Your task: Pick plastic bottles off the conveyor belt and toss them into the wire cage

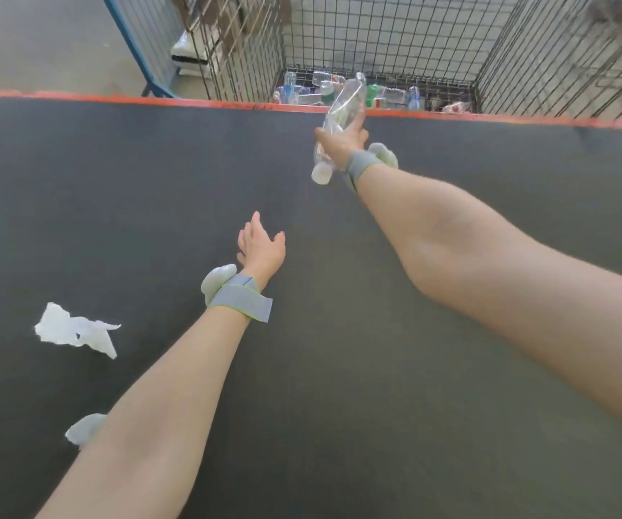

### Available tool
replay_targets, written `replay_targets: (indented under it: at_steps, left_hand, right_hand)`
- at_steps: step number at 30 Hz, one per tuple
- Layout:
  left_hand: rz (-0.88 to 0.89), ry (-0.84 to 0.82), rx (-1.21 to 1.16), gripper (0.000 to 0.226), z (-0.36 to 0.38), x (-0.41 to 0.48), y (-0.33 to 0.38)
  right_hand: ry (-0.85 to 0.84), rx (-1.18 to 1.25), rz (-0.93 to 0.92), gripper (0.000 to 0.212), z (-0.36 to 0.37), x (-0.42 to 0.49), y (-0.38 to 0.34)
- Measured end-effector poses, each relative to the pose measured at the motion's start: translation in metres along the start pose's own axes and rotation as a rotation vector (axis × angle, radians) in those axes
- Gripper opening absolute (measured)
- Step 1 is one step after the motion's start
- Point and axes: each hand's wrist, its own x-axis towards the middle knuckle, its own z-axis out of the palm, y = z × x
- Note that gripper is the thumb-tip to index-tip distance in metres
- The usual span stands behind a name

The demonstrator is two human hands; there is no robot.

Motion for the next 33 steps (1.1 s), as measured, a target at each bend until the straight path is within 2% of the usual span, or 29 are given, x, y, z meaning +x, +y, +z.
replay_targets:
  at_steps: [3,5,10,16,21,25,28,31,33]
  left_hand:
    - [0.024,-0.008,0.011,0.065,0.007,0.017,0.013]
    - [0.031,-0.028,0.024,0.066,0.008,0.013,0.016]
    - [-0.001,-0.045,0.072,0.067,0.003,-0.03,-0.006]
    - [-0.048,-0.051,0.126,0.069,-0.008,-0.091,-0.056]
    - [-0.065,-0.043,0.188,0.069,-0.018,-0.134,-0.099]
    - [-0.055,-0.066,0.261,0.068,-0.02,-0.153,-0.121]
    - [-0.058,-0.106,0.289,0.067,-0.02,-0.17,-0.135]
    - [-0.065,-0.143,0.289,0.066,-0.02,-0.183,-0.143]
    - [-0.076,-0.168,0.296,0.065,-0.019,-0.191,-0.146]
  right_hand:
    - [0.051,0.116,0.009,0.099,-0.008,0.025,-0.021]
    - [0.07,0.06,0.044,0.094,0.001,0.014,-0.007]
    - [-0.12,-0.21,0.179,0.098,0.032,-0.066,0.084]
    - [-0.322,-0.405,0.13,0.094,0.032,-0.166,0.142]
    - [-0.414,-0.558,0.087,0.093,0.025,-0.232,0.187]
    - [-0.497,-0.687,0.146,0.099,0.023,-0.274,0.237]
    - [-0.475,-0.764,0.127,0.102,0.019,-0.299,0.267]
    - [-0.371,-0.676,0.095,0.104,0.01,-0.31,0.271]
    - [-0.401,-0.68,0.056,0.103,0.005,-0.314,0.27]
